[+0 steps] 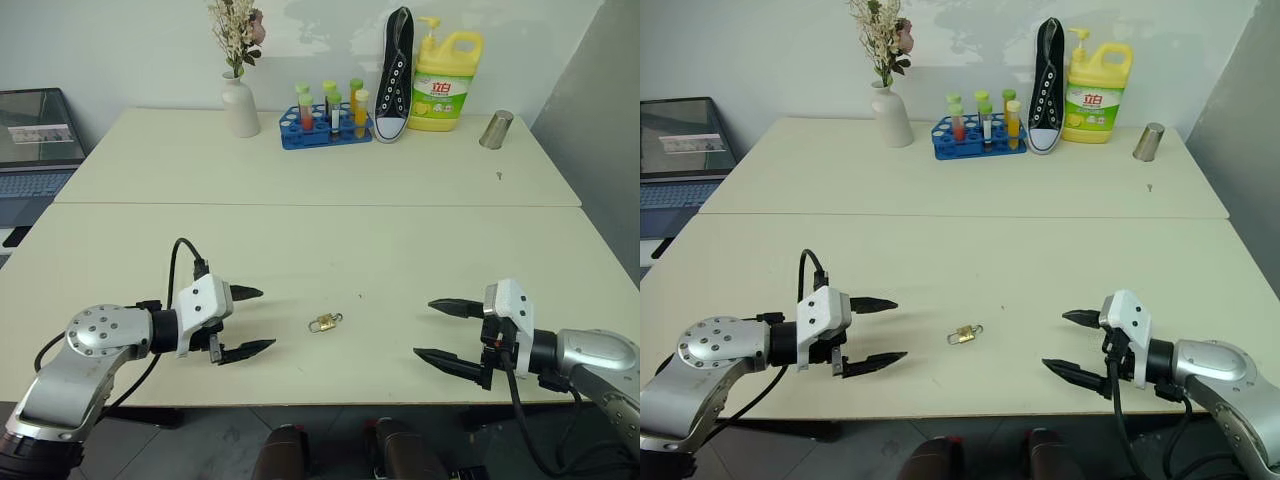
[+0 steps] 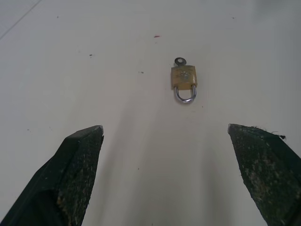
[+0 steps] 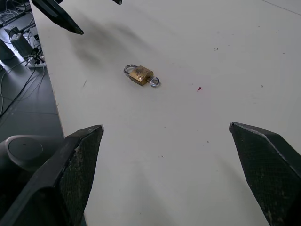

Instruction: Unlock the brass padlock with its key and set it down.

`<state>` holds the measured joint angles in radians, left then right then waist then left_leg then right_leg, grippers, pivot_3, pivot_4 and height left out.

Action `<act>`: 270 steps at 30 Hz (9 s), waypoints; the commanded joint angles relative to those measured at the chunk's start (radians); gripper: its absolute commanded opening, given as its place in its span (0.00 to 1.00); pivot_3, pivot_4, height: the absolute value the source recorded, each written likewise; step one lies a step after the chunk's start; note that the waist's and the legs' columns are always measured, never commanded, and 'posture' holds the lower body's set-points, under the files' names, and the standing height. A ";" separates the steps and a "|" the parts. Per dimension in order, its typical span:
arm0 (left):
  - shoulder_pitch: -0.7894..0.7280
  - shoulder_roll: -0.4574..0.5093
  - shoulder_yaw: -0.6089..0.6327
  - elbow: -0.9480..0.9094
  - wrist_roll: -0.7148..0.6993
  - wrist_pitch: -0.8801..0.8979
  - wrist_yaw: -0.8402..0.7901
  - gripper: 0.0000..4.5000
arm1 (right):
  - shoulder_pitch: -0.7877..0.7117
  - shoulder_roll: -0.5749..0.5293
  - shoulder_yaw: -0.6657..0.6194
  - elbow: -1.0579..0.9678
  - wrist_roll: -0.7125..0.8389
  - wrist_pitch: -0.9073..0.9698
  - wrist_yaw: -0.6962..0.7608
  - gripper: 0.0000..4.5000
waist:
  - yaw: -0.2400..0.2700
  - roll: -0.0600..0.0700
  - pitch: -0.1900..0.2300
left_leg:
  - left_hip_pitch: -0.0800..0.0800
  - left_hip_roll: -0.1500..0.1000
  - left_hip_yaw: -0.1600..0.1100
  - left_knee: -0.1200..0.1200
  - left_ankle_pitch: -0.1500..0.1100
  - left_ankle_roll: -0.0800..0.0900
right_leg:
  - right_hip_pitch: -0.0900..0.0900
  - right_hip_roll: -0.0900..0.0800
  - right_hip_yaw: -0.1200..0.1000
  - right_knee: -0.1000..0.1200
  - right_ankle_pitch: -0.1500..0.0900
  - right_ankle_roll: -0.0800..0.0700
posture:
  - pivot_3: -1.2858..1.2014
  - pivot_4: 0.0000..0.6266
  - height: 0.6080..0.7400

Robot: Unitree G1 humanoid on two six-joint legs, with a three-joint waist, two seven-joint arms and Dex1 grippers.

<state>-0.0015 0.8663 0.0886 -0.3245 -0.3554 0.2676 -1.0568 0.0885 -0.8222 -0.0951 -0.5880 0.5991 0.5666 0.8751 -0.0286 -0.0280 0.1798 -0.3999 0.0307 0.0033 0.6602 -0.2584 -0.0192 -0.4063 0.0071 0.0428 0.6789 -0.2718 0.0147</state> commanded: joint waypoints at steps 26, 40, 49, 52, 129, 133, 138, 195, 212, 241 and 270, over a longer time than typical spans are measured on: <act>-0.194 -0.134 -0.313 0.105 0.215 -0.036 0.067 0.99 | -0.124 0.026 0.089 -0.094 0.029 0.259 -0.155 1.00 | 0.000 -0.001 0.000 | 0.000 -0.001 -0.001 0.001 0.000 0.000 | 0.000 0.002 0.000 0.001 0.000 0.000 | 0.52 0.24 1.00; -0.318 -0.219 -0.413 0.250 0.286 0.015 0.034 0.99 | -0.128 0.046 0.091 -0.197 0.081 0.356 -0.242 1.00 | 0.005 -0.001 -0.001 | 0.000 -0.002 -0.001 0.002 0.000 0.000 | 0.002 0.004 0.000 0.001 0.001 0.002 | 0.52 0.24 1.00; -0.328 -0.242 -0.440 0.171 0.287 0.176 0.055 0.99 | -0.109 0.050 0.093 -0.209 0.073 0.348 -0.265 1.00 | 0.008 -0.001 -0.002 | 0.000 -0.002 -0.001 0.003 0.000 0.000 | 0.002 0.004 0.000 0.001 0.002 0.003 | 0.52 0.24 1.00; -0.325 -0.241 -0.445 0.157 0.296 0.191 0.057 0.99 | -0.108 0.049 0.095 -0.205 0.071 0.342 -0.265 1.00 | 0.008 -0.001 -0.002 | 0.000 -0.002 -0.001 0.003 0.000 0.000 | 0.002 0.004 0.000 0.001 0.002 0.003 | 0.52 0.24 1.00; -0.673 -0.279 -0.362 0.793 0.650 -1.487 0.482 0.21 | -0.516 0.251 0.116 0.067 0.274 0.361 -0.313 0.91 | 0.020 -0.003 -0.002 | -0.001 -0.001 0.000 0.003 0.000 0.000 | 0.001 0.004 -0.001 0.001 0.005 -0.001 | 0.52 0.24 1.00; -0.671 -0.276 -0.365 0.782 0.642 -1.475 0.478 0.21 | -0.519 0.260 0.118 0.075 0.270 0.360 -0.310 0.63 | 0.020 -0.003 -0.002 | -0.001 -0.001 0.000 0.003 0.000 0.000 | 0.001 0.004 -0.001 0.001 0.005 -0.001 | 0.52 0.24 1.00; -0.665 -0.270 -0.371 0.754 0.632 -1.458 0.472 0.21 | -0.520 0.261 0.121 0.076 0.274 0.364 -0.300 0.21 | 0.020 -0.003 -0.002 | -0.001 -0.001 0.000 0.003 0.000 0.000 | 0.001 0.004 -0.001 0.001 0.005 -0.001 | 0.52 0.24 1.00; -0.615 -0.231 -0.378 0.654 0.699 -1.437 0.559 0.21 | -0.609 0.149 0.125 0.126 0.350 0.441 -0.219 0.87 | -0.001 -0.002 -0.002 | -0.002 -0.001 -0.001 0.002 0.000 0.001 | 0.000 0.000 -0.002 0.001 0.005 0.000 | 0.52 0.24 1.00; -0.620 -0.233 -0.386 0.648 0.692 -1.427 0.559 0.21 | -0.618 0.311 0.165 0.202 0.283 0.459 -0.272 0.74 | 0.000 -0.002 -0.002 | -0.002 -0.001 -0.001 0.002 0.000 0.000 | 0.000 0.000 -0.002 0.001 0.005 -0.001 | 0.52 0.24 1.00; -0.566 -0.200 -0.395 0.608 0.622 -1.375 0.535 0.73 | -0.649 0.320 0.165 0.236 0.243 0.437 -0.196 0.03 | -0.001 -0.002 -0.002 | -0.002 -0.001 -0.001 0.002 0.000 0.000 | 0.000 0.000 -0.002 0.001 0.005 -0.001 | 0.52 0.24 1.00; -0.494 -0.091 -0.259 0.356 -0.064 -0.468 0.023 0.00 | -0.629 0.256 0.197 0.224 0.095 0.319 -0.060 0.03 | -0.005 -0.001 -0.001 | -0.001 0.000 0.000 0.002 0.000 0.000 | -0.001 0.005 -0.002 0.001 0.003 0.003 | 0.52 0.24 1.00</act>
<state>-0.4947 0.7721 -0.2141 0.0421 -0.4346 -0.1810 -1.0210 -0.5353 -0.5611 0.1318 -0.3252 0.6845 0.8996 0.8067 -0.0339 -0.0287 0.1785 -0.4014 0.0304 0.0027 0.6618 -0.2584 -0.0188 -0.4072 0.0124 0.0408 0.6802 -0.2691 0.0176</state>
